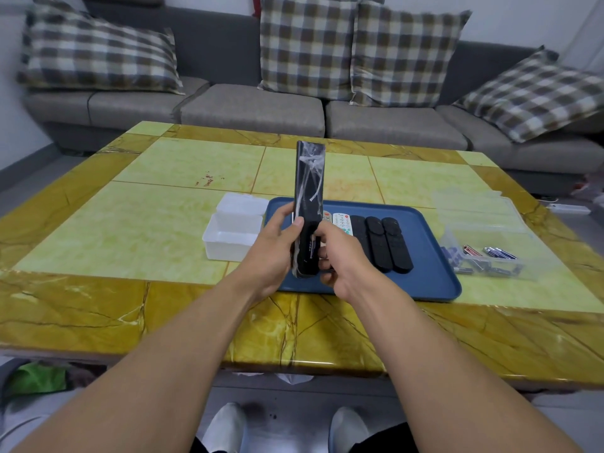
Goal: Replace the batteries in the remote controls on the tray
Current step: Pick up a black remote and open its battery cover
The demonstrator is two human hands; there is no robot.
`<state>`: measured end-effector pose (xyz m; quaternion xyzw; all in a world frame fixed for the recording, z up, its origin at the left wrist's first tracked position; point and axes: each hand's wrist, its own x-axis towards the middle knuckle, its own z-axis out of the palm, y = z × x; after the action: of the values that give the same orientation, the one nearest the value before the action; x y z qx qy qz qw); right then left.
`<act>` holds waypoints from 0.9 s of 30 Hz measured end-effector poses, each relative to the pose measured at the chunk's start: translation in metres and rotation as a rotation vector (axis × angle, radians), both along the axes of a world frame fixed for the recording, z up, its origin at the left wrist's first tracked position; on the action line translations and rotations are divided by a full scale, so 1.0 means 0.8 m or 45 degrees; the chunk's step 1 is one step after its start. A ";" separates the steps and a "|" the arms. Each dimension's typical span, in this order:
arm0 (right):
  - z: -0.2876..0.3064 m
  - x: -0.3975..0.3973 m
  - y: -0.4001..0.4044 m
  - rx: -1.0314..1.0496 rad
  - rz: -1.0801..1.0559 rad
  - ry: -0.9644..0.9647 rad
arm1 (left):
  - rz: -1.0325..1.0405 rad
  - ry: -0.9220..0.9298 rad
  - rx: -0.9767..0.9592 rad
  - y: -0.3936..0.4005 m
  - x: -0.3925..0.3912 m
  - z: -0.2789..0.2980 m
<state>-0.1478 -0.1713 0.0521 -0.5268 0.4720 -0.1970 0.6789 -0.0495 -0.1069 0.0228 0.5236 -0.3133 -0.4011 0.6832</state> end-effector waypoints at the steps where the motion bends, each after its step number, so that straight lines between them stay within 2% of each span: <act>1: 0.002 0.000 -0.001 0.042 0.002 0.004 | -0.004 -0.045 0.008 0.000 -0.001 0.000; 12: -0.002 0.001 -0.011 0.236 -0.008 -0.023 | 0.036 -0.222 0.098 -0.005 -0.005 -0.013; 17: 0.003 0.000 -0.007 0.223 -0.048 -0.035 | 0.029 -0.228 0.083 -0.005 -0.007 -0.014; 23: 0.001 0.000 -0.003 0.097 -0.095 -0.061 | 0.071 -0.136 0.068 -0.013 -0.007 -0.015; 27: -0.007 0.005 -0.003 -0.237 -0.046 -0.002 | 0.115 0.033 0.054 -0.014 -0.001 -0.014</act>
<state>-0.1441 -0.1740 0.0464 -0.5790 0.4603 -0.2527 0.6237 -0.0505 -0.1180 0.0120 0.5464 -0.2720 -0.3830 0.6934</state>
